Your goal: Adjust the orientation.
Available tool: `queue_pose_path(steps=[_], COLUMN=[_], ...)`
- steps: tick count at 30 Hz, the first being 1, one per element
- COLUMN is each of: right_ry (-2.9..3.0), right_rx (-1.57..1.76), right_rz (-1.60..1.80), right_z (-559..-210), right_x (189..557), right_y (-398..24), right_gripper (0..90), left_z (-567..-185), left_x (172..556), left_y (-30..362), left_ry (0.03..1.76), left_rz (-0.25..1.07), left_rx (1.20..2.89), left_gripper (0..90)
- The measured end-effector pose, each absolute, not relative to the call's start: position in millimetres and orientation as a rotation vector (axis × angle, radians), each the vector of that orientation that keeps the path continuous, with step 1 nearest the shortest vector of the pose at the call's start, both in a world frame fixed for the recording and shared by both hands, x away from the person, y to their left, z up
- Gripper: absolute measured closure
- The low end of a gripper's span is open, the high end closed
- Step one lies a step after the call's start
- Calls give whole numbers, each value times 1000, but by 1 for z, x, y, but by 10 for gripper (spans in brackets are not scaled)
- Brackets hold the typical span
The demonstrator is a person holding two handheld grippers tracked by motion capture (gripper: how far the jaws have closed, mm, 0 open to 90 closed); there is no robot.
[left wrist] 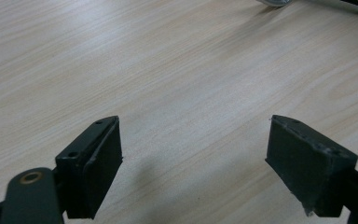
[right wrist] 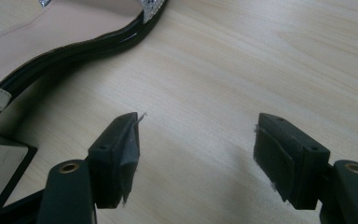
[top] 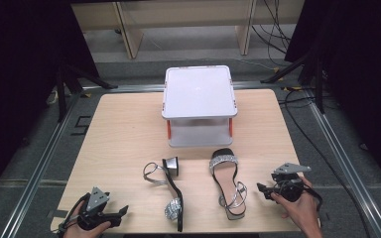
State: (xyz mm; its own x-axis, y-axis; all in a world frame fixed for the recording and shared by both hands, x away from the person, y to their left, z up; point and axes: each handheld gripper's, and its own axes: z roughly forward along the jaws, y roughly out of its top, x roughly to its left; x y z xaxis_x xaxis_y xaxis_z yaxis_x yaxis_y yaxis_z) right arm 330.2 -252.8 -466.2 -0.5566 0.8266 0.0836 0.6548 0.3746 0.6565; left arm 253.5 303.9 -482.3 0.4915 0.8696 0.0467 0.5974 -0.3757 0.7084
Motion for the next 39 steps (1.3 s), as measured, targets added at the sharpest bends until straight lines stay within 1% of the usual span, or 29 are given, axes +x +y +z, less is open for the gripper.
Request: queue_pose_path(steps=[6,13,19,20,22,23,24,25,28,30,31,32,34,39], right_ry=[2361,2373,2415,2413,2436,2440,2437,2444,2473,2473,2486,2487,2506,2539], right_rx=[1320,1325,1251,1293,1223,1267,1213,1273,1209,1270,1213,1266,1198,1233], right_rz=[941,969,972,978,966,971,969,970,963,947,946,940,947,964], right_z=[-464,-458,-450,-449,-449,-448,-449,-448,-452,-451,-452,-451,-454,-456], right_x=[328,319,308,305,303,300,300,297,297,292,294,291,292,292], right_y=[-252,-246,-239,-236,-236,-234,-234,-231,-226,-221,-220,-216,-213,-208], right_gripper=[329,372,419,425,429,433,433,433,433,433,433,433,433,453], left_z=[-483,-483,-483,-482,-482,-482,-483,-483,-483,-482,-482,-482,-483,-482], left_x=[254,253,254,253,253,253,253,254,254,253,254,253,253,254], left_y=[304,304,305,305,305,305,305,304,304,304,304,304,303,304], left_ry=[1196,1201,1203,1206,1203,1203,1200,1200,1199,1211,1207,1204,1203,1204], left_rz=[558,556,562,561,563,563,564,561,561,563,562,563,555,562], left_rx=[2099,2089,2106,2109,2106,2106,2105,2100,2099,2115,2116,2114,2092,2119], left_gripper=[177,177,177,177,177,177,177,177,177,177,177,177,177,177])
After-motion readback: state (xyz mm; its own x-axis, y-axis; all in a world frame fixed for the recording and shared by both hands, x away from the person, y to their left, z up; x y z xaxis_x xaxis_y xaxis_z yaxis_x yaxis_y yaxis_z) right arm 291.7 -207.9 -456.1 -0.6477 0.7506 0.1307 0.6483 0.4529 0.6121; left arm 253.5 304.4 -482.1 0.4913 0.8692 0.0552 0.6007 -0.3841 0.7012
